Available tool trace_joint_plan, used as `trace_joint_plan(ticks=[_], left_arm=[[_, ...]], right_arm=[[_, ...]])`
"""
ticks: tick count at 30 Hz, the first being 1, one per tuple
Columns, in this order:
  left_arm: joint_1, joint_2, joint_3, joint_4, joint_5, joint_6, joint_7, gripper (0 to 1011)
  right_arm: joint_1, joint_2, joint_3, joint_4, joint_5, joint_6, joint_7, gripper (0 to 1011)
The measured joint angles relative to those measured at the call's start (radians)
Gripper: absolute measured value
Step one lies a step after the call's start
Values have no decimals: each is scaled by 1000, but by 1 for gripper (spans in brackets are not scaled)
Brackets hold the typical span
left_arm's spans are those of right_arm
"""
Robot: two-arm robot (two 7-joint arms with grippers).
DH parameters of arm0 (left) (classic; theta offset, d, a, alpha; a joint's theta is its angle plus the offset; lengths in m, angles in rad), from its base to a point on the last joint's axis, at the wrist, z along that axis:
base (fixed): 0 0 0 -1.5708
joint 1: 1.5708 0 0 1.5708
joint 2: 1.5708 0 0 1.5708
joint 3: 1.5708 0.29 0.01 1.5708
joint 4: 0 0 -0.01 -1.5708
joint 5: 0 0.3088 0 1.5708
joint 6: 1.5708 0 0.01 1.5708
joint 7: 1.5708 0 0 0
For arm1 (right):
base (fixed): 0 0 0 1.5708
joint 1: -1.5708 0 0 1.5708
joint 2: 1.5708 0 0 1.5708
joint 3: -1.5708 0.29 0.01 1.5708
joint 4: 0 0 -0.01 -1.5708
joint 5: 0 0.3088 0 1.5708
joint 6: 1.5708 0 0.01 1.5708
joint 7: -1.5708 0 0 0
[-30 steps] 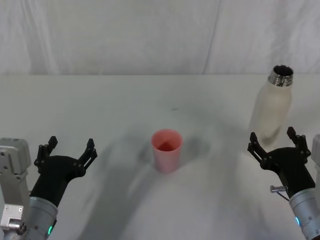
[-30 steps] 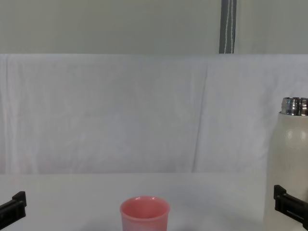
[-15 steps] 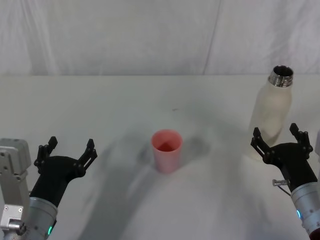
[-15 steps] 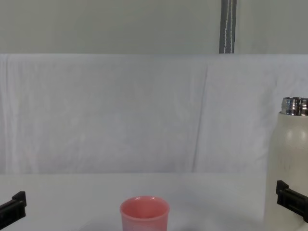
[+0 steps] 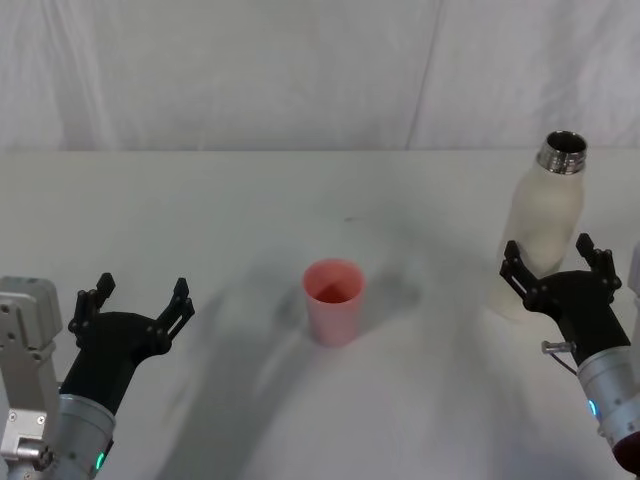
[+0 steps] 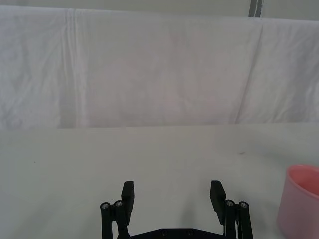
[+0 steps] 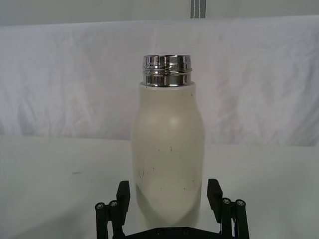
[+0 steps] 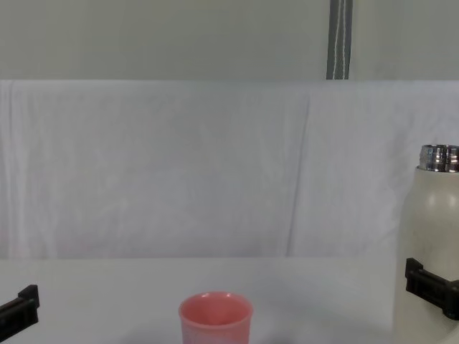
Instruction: Grasp the thermos with one hand and pour water into the cup lid.
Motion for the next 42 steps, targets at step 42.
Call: trace_joint_plan(ticks=[42], left_arm=[[0, 0, 0, 0, 0, 0, 0, 1001]], right_arm=[[104, -13, 7, 112, -3, -9, 32, 1001]])
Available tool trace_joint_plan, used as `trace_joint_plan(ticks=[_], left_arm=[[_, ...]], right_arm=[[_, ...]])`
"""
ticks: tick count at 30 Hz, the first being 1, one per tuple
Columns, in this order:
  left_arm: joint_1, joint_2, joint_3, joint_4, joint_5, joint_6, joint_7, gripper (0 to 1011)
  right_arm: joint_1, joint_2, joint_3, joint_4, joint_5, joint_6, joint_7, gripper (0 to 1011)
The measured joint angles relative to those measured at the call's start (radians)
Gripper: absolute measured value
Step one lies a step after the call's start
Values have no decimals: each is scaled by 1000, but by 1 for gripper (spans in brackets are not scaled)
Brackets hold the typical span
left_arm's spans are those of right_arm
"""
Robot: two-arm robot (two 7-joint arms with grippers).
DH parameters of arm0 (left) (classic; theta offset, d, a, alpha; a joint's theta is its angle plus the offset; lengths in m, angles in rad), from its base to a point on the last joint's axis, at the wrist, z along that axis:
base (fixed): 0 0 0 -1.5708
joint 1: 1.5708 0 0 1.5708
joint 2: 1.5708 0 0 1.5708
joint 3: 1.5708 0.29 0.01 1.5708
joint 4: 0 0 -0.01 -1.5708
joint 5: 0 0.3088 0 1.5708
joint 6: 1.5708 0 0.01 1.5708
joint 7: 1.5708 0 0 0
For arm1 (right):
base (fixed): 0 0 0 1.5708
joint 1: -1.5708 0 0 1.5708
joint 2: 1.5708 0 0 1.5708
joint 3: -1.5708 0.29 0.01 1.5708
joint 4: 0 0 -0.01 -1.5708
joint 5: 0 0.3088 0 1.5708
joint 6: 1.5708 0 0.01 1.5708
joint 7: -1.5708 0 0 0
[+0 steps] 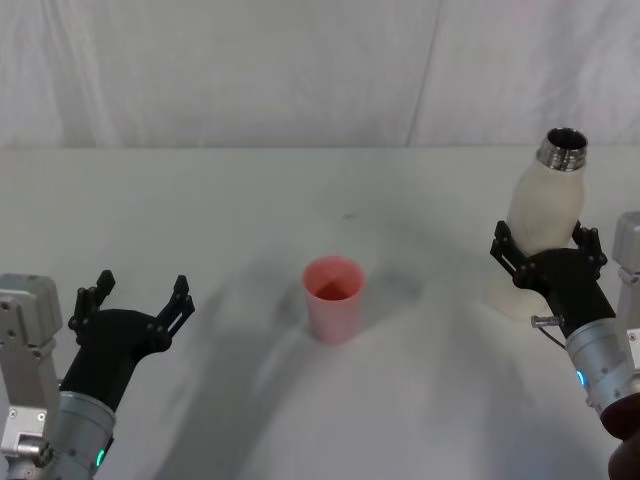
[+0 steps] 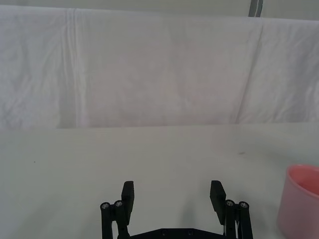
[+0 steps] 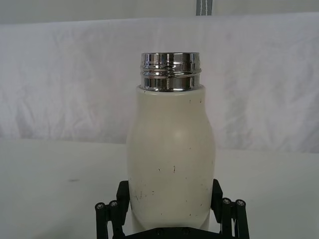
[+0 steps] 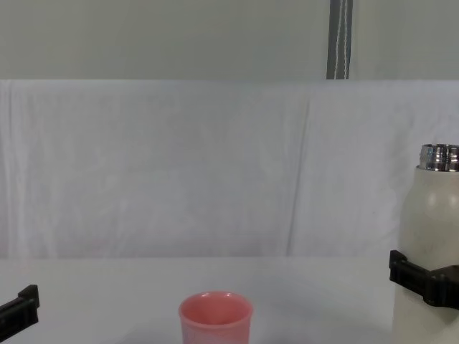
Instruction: Grasp the thermos with one hand and pour water into the cup lid.
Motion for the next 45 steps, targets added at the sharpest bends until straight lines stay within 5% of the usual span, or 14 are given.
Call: trace_joint_plan(ticks=[45], left_arm=[[0, 0, 0, 0, 0, 0, 0, 1001]], right_arm=[[14, 24, -18, -51, -8, -7, 18, 950]])
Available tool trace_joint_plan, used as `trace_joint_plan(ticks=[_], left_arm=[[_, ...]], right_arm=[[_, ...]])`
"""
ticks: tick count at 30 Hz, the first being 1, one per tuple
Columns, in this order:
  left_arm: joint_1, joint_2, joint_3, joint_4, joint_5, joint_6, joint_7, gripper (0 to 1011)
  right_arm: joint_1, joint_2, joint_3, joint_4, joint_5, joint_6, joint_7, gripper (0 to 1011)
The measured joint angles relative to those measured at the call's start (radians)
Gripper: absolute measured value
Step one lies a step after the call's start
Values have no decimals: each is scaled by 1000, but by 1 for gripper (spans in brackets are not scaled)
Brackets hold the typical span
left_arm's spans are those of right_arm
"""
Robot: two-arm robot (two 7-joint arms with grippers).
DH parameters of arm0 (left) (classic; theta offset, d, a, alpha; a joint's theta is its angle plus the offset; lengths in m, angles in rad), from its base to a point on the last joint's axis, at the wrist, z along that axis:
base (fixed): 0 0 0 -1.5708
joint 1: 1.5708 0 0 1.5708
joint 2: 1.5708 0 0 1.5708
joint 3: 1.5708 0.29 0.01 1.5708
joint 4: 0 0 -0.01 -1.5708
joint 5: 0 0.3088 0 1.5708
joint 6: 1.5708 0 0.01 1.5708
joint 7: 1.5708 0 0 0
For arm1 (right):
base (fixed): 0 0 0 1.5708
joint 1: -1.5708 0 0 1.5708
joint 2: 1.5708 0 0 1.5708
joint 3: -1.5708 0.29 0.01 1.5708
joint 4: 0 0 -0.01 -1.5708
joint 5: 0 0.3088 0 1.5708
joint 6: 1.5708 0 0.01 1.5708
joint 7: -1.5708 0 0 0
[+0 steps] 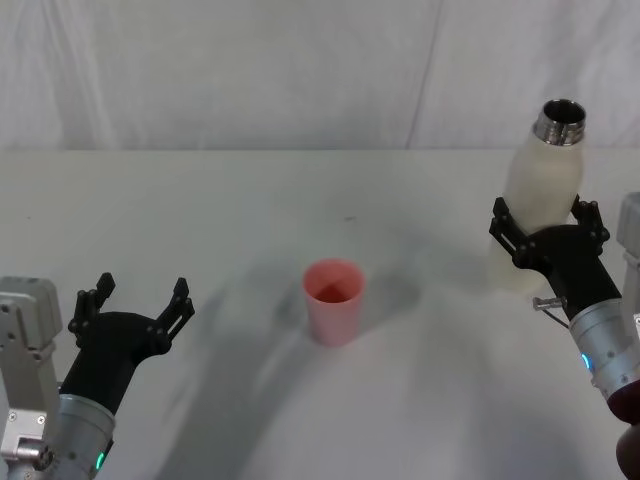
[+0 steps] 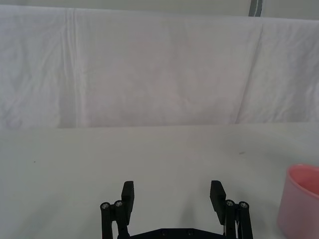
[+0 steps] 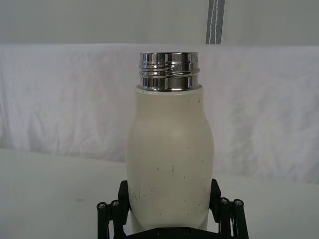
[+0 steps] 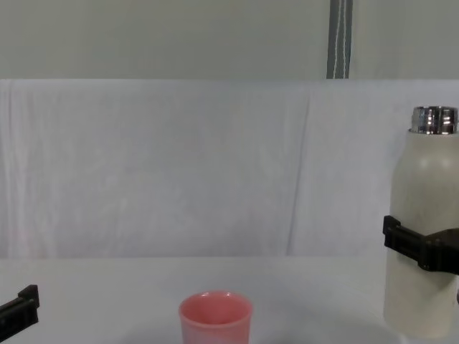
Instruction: Grasp the thermos with one hand and pour water into the cup lid.
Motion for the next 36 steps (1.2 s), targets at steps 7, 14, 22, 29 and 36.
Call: trace_joint_plan(ticks=[7, 14, 22, 29, 36], left_arm=[[0, 0, 0, 0, 0, 0, 0, 1001], [0, 0, 0, 0, 0, 0, 0, 1001], [0, 0, 0, 0, 0, 0, 0, 1001], [0, 0, 0, 0, 0, 0, 0, 1001], [0, 0, 0, 0, 0, 0, 0, 1001]], right_arm=[[0, 8, -3, -9, -5, 0, 4, 950], [4, 30, -20, -11, -40, -5, 11, 950], [20, 59, -47, -11, -113, -9, 8, 950], [38, 76, -69, -6, -174, -18, -1, 950], [51, 96, -102, 0, -272, -38, -27, 950]])
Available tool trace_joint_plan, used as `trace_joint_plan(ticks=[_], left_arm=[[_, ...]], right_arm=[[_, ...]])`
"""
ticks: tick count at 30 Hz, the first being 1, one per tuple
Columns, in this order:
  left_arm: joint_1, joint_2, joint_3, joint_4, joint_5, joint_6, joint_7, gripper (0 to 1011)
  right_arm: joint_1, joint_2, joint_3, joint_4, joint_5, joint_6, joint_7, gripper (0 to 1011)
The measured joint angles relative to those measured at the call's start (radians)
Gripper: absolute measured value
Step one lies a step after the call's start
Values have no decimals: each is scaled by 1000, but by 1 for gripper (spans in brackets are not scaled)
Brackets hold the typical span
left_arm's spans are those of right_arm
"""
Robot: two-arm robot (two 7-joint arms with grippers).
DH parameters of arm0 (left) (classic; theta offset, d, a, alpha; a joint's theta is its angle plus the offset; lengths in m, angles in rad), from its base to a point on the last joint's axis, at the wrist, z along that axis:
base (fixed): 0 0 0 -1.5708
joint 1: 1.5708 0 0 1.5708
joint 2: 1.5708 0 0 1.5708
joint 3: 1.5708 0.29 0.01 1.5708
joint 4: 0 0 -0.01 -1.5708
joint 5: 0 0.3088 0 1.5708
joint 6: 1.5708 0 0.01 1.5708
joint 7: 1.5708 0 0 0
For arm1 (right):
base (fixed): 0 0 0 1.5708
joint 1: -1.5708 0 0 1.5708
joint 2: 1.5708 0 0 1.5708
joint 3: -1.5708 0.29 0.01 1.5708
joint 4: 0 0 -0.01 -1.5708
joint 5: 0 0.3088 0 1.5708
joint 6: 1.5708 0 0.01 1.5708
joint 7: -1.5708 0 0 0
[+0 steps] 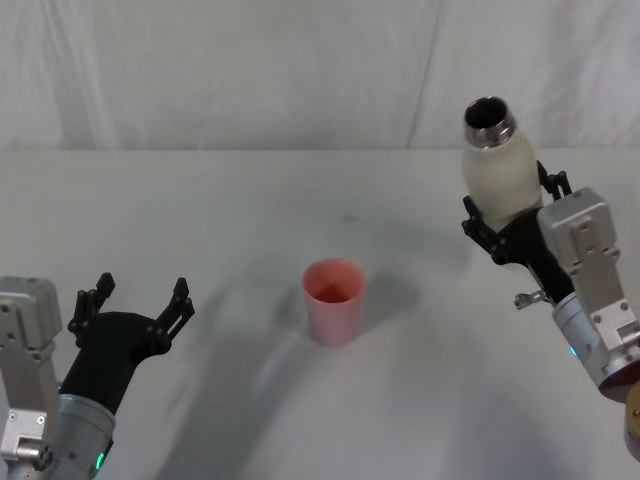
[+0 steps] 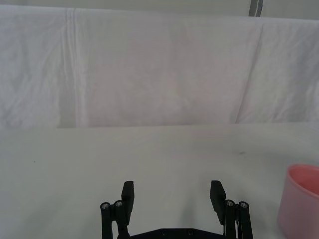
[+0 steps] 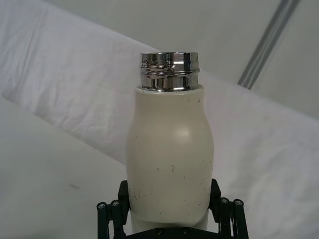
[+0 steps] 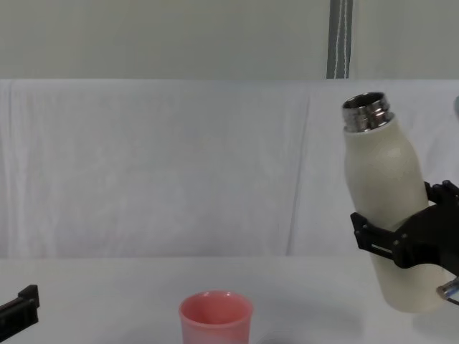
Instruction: Grasp the thermos with one hand and pour water into the cup lid.
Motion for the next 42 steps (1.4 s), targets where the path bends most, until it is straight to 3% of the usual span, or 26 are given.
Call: trace_joint_plan(ticks=[14, 21, 34, 42], left_arm=[[0, 0, 0, 0, 0, 0, 0, 1001], [0, 0, 0, 0, 0, 0, 0, 1001], [0, 0, 0, 0, 0, 0, 0, 1001], [0, 0, 0, 0, 0, 0, 0, 1001]], right_arm=[[14, 48, -68, 17, -186, -21, -41, 950], [20, 63, -95, 25, -253, -25, -62, 950], [40, 102, -182, 43, -415, -30, -109, 950], [47, 115, -206, 45, -450, -20, -116, 950]])
